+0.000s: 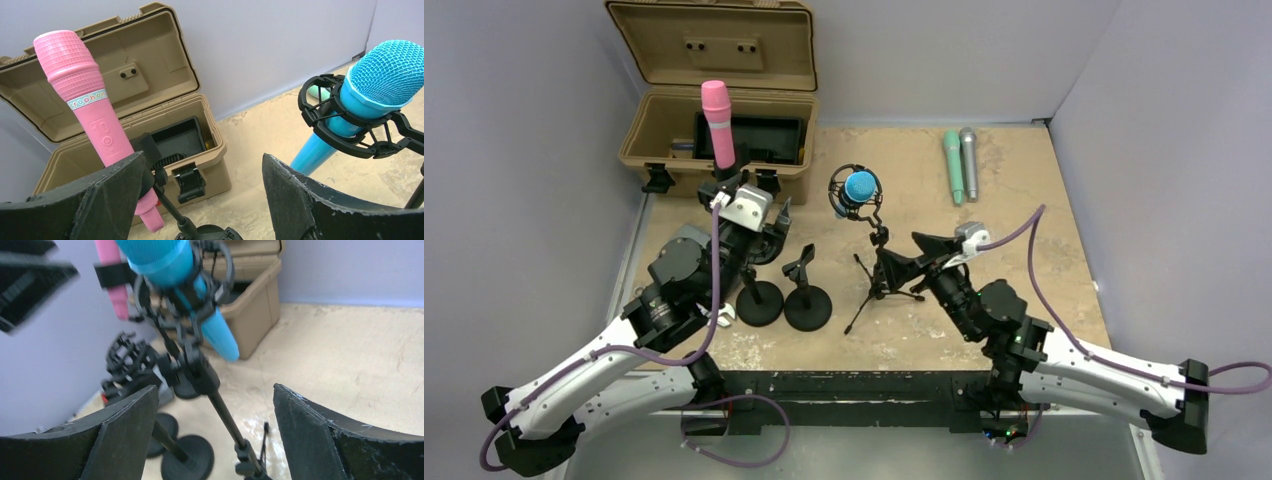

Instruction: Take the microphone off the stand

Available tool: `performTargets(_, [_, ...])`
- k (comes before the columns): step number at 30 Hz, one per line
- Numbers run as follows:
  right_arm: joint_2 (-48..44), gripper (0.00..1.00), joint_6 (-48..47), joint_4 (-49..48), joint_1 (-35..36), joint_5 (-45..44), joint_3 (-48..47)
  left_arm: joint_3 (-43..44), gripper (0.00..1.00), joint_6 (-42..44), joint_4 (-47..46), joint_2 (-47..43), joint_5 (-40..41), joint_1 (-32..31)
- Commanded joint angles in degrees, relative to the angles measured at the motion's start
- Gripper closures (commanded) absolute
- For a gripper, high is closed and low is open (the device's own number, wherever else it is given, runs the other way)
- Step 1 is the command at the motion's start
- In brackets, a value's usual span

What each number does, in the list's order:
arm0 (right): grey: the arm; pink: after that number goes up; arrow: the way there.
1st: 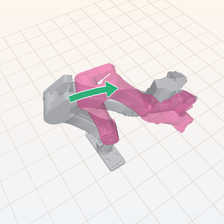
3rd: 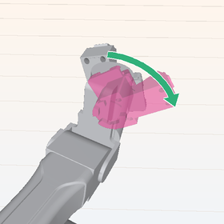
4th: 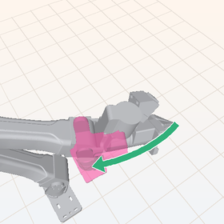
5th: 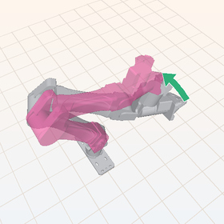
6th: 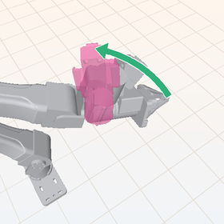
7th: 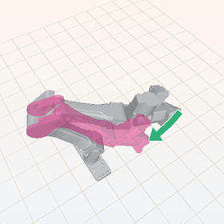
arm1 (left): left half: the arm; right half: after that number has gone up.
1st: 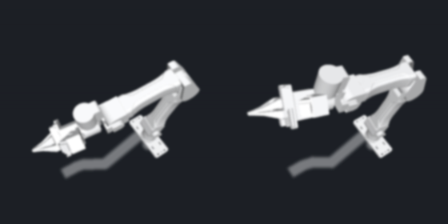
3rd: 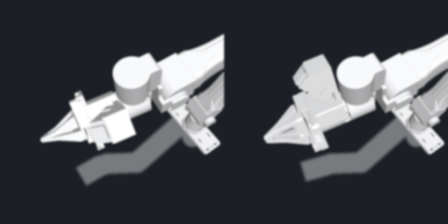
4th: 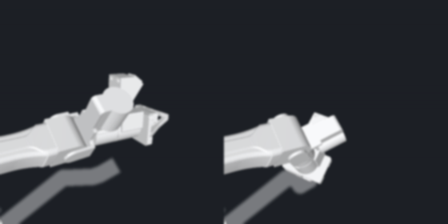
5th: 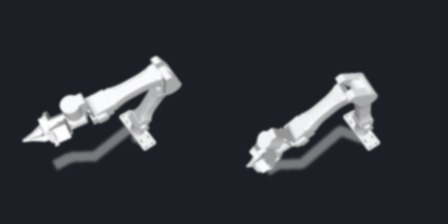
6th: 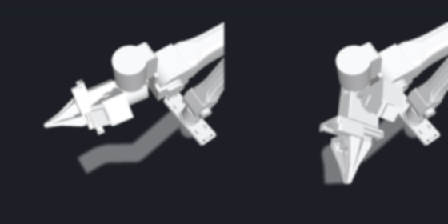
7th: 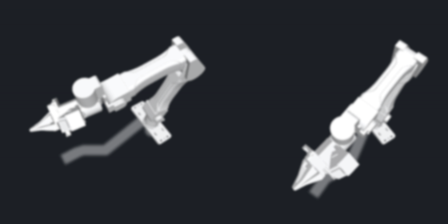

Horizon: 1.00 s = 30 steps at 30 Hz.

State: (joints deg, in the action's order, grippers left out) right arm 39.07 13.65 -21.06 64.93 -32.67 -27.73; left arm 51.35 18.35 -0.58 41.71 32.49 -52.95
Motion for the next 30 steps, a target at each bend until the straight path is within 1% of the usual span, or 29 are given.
performTargets(1, [-2.27, 0.15, 1.34, 4.58, 0.03, -3.37, -8.52, 0.98, 0.16, -1.22, -1.11, -0.49, 1.79, -0.31])
performTargets(4, [0.69, 0.12, 0.68, 7.89, 0.03, -5.24, -16.04, 0.97, 0.16, -1.42, -1.09, -0.47, 2.59, -0.31])
performTargets(9, [12.05, 0.11, -1.49, 17.43, -0.02, -5.91, -32.5, 0.96, 0.16, -1.77, -1.09, -0.49, 2.96, -0.31])
performTargets(12, [17.75, 0.11, -2.78, 20.8, -0.04, -5.4, -39.76, 0.88, 0.16, -1.88, -1.09, -0.65, 3.07, -0.31])
performTargets(19, [25.1, 0.12, -4.02, 20.78, -0.06, -4.97, -46.27, 0.87, 0.16, -2.21, -1.01, -1.36, 3.09, -0.4])
performTargets(21, [27.18, 0.16, -3.96, 20.88, -0.06, -6.09, -48.03, 0.93, 0.16, -2.2, -1.01, -1.58, 3.06, -0.43])
performTargets(24, [30.54, 0.22, -3.47, 24.27, -0.06, -9.15, -50.53, 0.99, 0.16, -2.35, -1.0, -1.8, 3.07, -0.49])
performTargets(26, [32.47, 0.24, -3.37, 25.78, -0.06, -11.01, -51.96, 0.99, 0.16, -2.33, -1.0, -1.89, 3.07, -0.49])
performTargets(30, [34.38, 0.3, -3.0, 26.77, -0.06, -12.69, -52.28, 0.94, 0.16, -2.27, -1.0, -2.07, 3.0, -0.49])
